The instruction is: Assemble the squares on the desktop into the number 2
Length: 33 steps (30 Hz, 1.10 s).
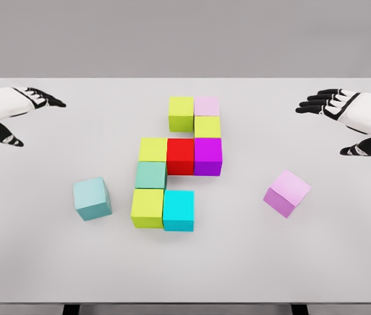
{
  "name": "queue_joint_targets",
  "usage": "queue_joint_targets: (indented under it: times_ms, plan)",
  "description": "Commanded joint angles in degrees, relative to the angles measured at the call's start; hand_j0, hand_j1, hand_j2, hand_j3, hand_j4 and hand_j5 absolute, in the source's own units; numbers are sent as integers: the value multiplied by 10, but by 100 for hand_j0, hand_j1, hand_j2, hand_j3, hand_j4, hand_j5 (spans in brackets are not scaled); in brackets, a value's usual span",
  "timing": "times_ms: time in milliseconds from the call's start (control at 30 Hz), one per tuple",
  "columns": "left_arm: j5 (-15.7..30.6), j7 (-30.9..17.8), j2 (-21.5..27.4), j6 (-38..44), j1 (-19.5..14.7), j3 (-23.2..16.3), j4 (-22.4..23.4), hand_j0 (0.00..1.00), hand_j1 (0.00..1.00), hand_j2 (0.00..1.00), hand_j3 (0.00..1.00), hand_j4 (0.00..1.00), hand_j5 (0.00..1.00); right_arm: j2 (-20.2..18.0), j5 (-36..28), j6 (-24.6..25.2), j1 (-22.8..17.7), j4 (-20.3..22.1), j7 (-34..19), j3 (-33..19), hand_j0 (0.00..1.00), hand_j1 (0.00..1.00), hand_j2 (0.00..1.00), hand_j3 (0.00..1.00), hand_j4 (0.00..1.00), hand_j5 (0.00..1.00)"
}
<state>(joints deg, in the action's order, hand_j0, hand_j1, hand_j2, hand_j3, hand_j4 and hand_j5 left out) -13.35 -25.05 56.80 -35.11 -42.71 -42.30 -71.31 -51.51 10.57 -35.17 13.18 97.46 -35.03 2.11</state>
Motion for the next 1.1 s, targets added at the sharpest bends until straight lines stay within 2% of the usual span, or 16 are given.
queue_joint_targets:
  times_ms: [0,100,167,200,233,333,367,500,567,667,867,1067]
  plan:
    - [3,-11,-3,1,0,0,-3,100,100,100,100,100,100,0,-3,2,0,2,0,0,100,100,100,100,100,100]
    - [3,-12,0,1,-1,-1,-8,100,100,100,100,100,100,-1,-4,2,-1,4,0,0,100,100,100,100,100,100]
    - [0,-37,19,1,1,-2,-59,100,100,100,100,100,100,-7,-4,2,7,4,0,-1,100,100,100,100,100,100]
    - [0,-50,26,1,1,-3,-80,100,100,100,100,100,100,-23,-5,2,11,4,0,1,100,100,100,100,100,100]
    - [0,-60,29,1,2,-4,-89,100,100,100,100,100,100,-25,-5,2,11,1,0,8,100,100,100,100,100,100]
    - [-4,-98,47,1,4,-51,-146,100,100,100,100,100,100,-26,-5,2,8,-8,0,36,100,100,100,100,100,100]
    - [-7,-99,52,1,5,-53,-160,100,100,100,100,100,100,-27,-4,2,4,-8,0,42,100,100,100,100,100,100]
    - [-7,-99,49,1,6,-57,-167,100,100,100,100,100,100,-31,-4,2,-4,-3,0,83,100,100,100,100,100,100]
    - [-6,-99,47,1,6,-57,-169,100,100,100,100,100,100,-30,-3,2,-8,-3,0,84,100,100,100,100,100,100]
    - [-7,-99,48,1,6,-61,-206,100,100,100,100,100,100,-30,4,2,-8,-3,0,106,100,100,100,100,100,100]
    - [-8,-100,46,1,6,-79,-233,100,100,100,100,100,100,-30,17,2,-9,-3,0,125,100,100,100,100,100,100]
    - [-8,-100,31,1,7,-81,-234,100,100,100,100,100,100,-30,23,2,-14,-3,0,132,100,100,100,100,100,100]
